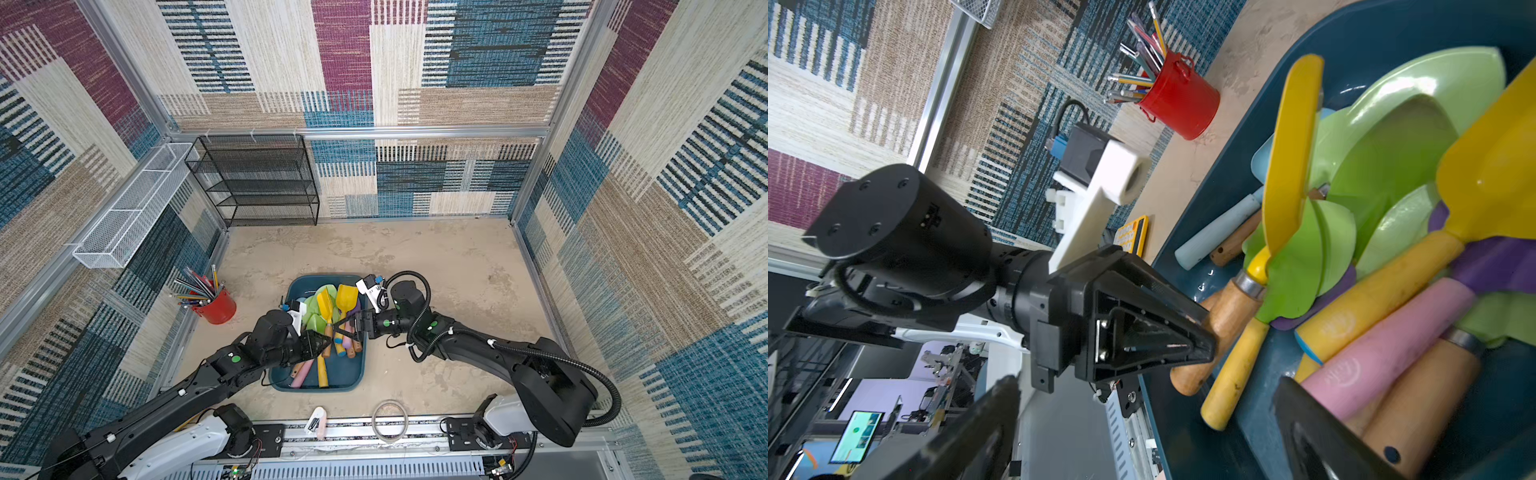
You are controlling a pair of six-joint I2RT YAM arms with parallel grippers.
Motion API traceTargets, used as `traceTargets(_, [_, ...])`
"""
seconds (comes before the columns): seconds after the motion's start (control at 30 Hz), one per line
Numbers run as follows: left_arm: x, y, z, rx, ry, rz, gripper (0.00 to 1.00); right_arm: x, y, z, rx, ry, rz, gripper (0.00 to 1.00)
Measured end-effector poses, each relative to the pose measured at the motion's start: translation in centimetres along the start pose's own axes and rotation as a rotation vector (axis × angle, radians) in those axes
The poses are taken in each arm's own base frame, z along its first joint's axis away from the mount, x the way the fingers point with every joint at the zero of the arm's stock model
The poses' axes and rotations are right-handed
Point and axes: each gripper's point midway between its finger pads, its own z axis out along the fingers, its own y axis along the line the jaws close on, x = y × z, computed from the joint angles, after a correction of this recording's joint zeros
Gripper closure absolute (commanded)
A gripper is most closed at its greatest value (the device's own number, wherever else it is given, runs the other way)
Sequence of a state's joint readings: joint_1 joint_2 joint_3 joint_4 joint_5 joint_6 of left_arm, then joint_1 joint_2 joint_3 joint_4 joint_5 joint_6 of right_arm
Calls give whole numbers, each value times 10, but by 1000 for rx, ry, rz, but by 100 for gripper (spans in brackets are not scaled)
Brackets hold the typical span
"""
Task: Take the shovel out of the storage box
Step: Place the shovel at the center of the board.
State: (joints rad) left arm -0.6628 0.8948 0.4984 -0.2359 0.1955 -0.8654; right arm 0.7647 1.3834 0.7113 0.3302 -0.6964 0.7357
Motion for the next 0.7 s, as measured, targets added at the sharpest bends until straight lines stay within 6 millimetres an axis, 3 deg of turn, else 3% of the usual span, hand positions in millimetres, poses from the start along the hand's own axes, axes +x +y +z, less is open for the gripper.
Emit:
traceTargets(0.27, [-7,-16,-5,134,-25,-26,91,5,11,6,-97,26,47,8])
traceTargets(0.7, [-19,-31,-18,239,-64,-41,91,12,-5,22,-127,60,124,16])
